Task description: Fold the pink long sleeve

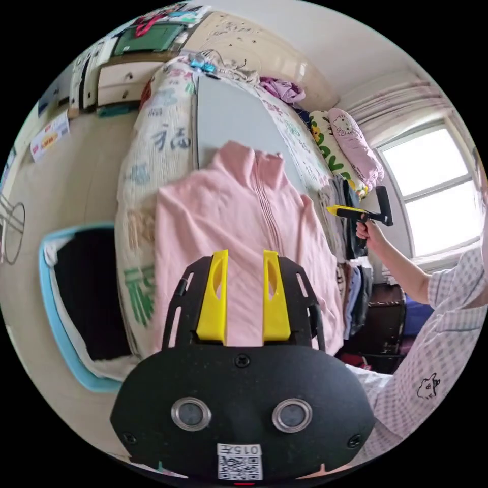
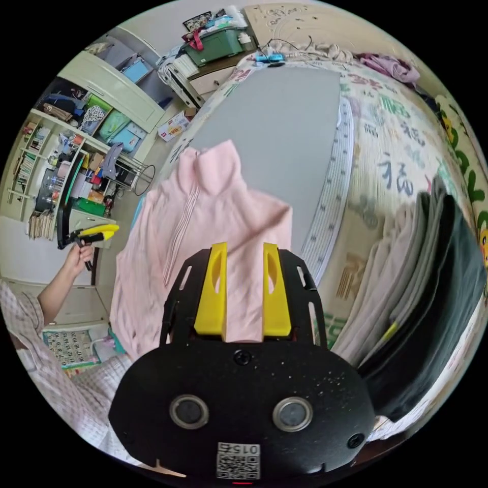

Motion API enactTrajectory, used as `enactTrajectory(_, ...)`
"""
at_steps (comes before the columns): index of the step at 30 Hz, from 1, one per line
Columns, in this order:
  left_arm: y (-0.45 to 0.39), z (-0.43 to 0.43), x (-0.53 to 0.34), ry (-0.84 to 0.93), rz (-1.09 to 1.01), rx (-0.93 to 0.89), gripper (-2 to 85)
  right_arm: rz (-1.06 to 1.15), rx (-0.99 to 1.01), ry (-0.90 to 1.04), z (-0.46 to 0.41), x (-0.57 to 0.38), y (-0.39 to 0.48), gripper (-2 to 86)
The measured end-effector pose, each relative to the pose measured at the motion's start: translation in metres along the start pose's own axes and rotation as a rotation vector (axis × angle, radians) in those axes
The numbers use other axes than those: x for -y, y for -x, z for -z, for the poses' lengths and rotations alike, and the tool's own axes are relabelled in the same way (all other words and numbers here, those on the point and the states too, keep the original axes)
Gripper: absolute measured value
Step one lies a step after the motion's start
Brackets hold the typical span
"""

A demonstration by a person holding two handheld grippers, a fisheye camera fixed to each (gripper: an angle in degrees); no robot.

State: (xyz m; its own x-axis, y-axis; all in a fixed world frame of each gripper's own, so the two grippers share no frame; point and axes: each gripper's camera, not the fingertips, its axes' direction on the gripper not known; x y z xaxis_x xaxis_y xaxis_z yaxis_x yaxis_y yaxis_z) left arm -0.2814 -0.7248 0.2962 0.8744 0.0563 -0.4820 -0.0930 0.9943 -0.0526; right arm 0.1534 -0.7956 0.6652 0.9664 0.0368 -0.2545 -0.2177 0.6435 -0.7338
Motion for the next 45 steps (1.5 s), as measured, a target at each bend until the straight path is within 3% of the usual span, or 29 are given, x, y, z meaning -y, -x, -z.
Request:
enactTrajectory(7, 0.01, -0.042, 0.096, 0.079, -0.139, 0.066, 13.7, 0.113, 0.024, 0.094, -0.043, 0.06, 0.005, 13.4)
enactTrajectory(11, 0.001, -0.064, 0.119, 0.118, -0.195, 0.006, 15.1, 0.193, 0.028, 0.138, -0.061, 0.069, 0.012, 14.6)
enactTrajectory(16, -0.004, -0.086, 0.123, 0.245, -0.242, 0.065, 10.2, 0.241, 0.057, 0.184, -0.07, 0.062, 0.007, 8.9)
enactTrajectory(22, -0.009, -0.057, 0.106, 0.116, -0.232, 0.06, 1.6, 0.309, 0.035, 0.104, -0.044, 0.036, 0.016, 5.3)
enactTrajectory(27, -0.042, 0.023, 0.031, -0.126, -0.323, -0.034, 0.2, 0.397, 0.047, -0.087, 0.035, -0.04, 0.05, 5.1)
enactTrajectory(31, -0.066, 0.08, -0.058, -0.217, -0.33, -0.133, 0.1, 0.4, 0.144, -0.108, 0.079, -0.124, 0.077, 5.0)
enactTrajectory(36, -0.08, 0.079, -0.21, -0.034, -0.092, -0.258, 0.4, 0.369, 0.143, 0.162, 0.051, -0.263, 0.128, 5.1)
enactTrajectory(40, -0.065, 0.027, -0.291, 0.209, 0.134, -0.202, 1.2, 0.369, 0.072, 0.394, -0.008, -0.336, 0.141, 5.7)
enactTrajectory(43, -0.052, -0.004, -0.331, 0.371, 0.263, -0.174, 3.1, 0.182, 0.048, 0.536, -0.034, -0.372, 0.121, 6.0)
enactTrajectory(45, -0.04, -0.002, -0.347, 0.323, 0.381, -0.204, 7.5, -0.046, 0.245, 0.518, -0.034, -0.389, 0.09, 8.8)
